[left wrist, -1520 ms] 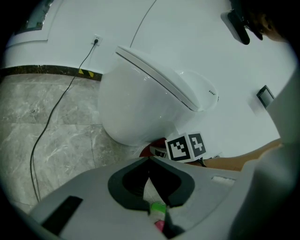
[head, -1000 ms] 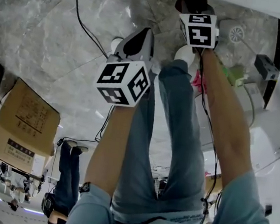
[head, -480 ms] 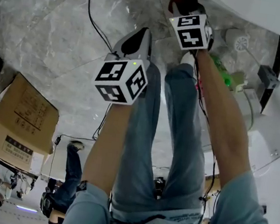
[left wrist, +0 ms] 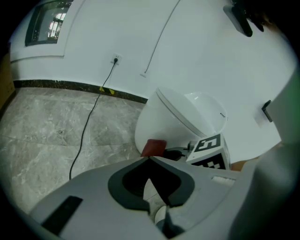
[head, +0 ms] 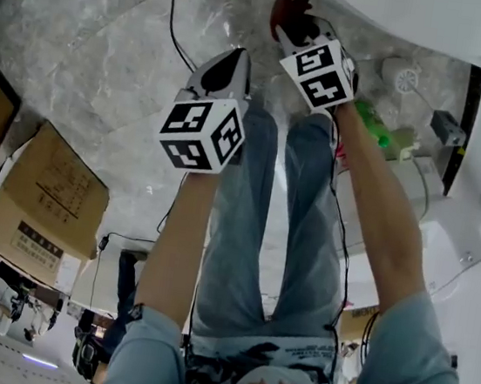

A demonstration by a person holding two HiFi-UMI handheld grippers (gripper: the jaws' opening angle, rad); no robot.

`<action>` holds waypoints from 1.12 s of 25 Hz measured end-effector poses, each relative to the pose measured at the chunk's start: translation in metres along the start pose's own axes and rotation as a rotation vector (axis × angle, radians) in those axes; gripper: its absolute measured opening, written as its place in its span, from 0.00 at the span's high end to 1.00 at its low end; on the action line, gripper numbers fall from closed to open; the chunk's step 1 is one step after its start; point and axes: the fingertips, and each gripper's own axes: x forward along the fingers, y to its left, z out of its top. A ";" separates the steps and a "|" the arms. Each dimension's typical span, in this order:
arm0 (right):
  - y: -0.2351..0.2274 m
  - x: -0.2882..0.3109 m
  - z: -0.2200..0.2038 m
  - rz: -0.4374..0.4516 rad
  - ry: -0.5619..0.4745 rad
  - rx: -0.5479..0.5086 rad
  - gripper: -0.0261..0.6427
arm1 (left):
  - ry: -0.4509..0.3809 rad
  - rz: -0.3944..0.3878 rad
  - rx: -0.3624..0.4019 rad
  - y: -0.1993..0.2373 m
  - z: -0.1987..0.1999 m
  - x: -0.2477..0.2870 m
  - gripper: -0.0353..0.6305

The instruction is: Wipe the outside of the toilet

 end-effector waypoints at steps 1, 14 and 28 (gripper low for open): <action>0.005 -0.014 0.006 0.012 -0.023 0.013 0.85 | -0.002 0.003 0.005 -0.004 0.004 -0.007 0.96; 0.018 -0.225 0.103 0.099 -0.271 0.064 0.85 | -0.162 -0.015 0.064 -0.112 0.085 -0.090 0.96; -0.037 -0.504 0.198 -0.147 -0.591 0.157 0.85 | -0.472 0.001 0.229 -0.299 0.214 -0.232 0.96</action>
